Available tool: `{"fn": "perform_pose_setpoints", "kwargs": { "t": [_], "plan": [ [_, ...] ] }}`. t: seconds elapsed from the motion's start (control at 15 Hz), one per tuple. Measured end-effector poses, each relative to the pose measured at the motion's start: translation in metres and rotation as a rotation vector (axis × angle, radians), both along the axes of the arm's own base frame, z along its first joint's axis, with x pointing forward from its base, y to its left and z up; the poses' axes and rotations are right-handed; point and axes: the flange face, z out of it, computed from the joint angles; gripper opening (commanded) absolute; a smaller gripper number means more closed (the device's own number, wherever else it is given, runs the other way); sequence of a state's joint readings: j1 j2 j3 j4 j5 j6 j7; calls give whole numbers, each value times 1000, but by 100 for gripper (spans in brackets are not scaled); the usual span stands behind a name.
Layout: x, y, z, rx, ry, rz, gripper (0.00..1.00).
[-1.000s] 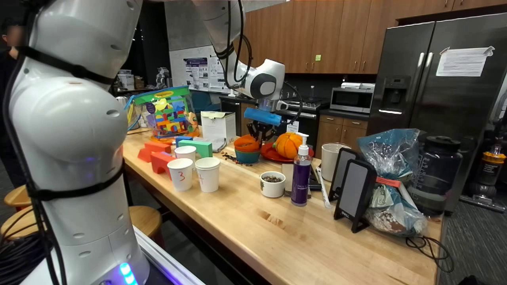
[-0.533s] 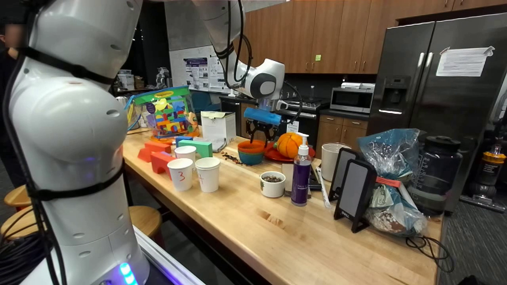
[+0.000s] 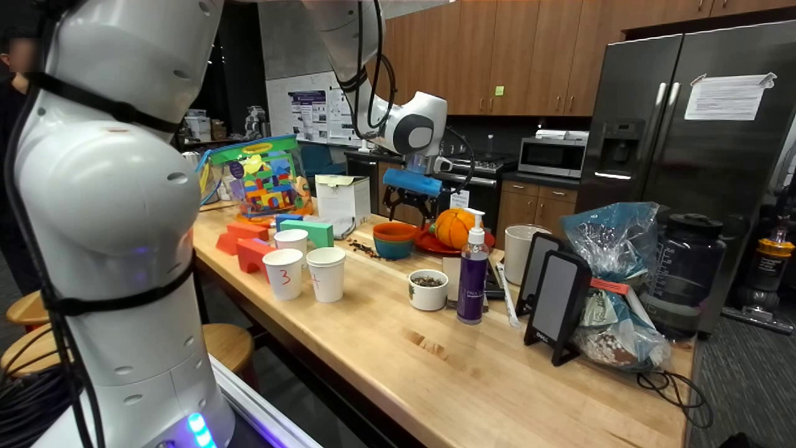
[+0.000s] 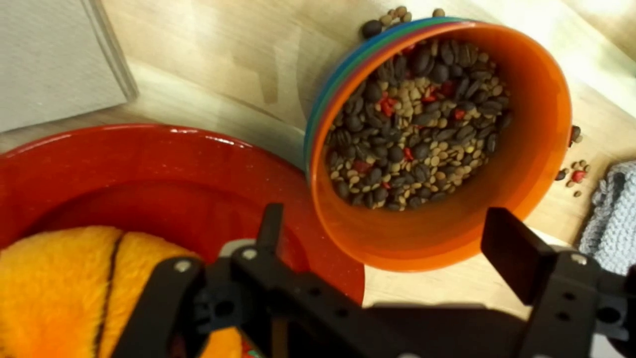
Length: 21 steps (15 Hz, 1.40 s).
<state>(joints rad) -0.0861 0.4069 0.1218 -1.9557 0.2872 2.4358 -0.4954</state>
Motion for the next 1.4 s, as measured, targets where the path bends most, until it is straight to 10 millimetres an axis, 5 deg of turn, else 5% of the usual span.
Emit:
{"fn": "perform_pose_setpoints", "kwargs": {
  "t": [0.53,1.4],
  "plan": [
    [-17,-6,-5,-23,-5,-10,100],
    [-99,-32,-32,-111,-103,-74,100]
  ]
}}
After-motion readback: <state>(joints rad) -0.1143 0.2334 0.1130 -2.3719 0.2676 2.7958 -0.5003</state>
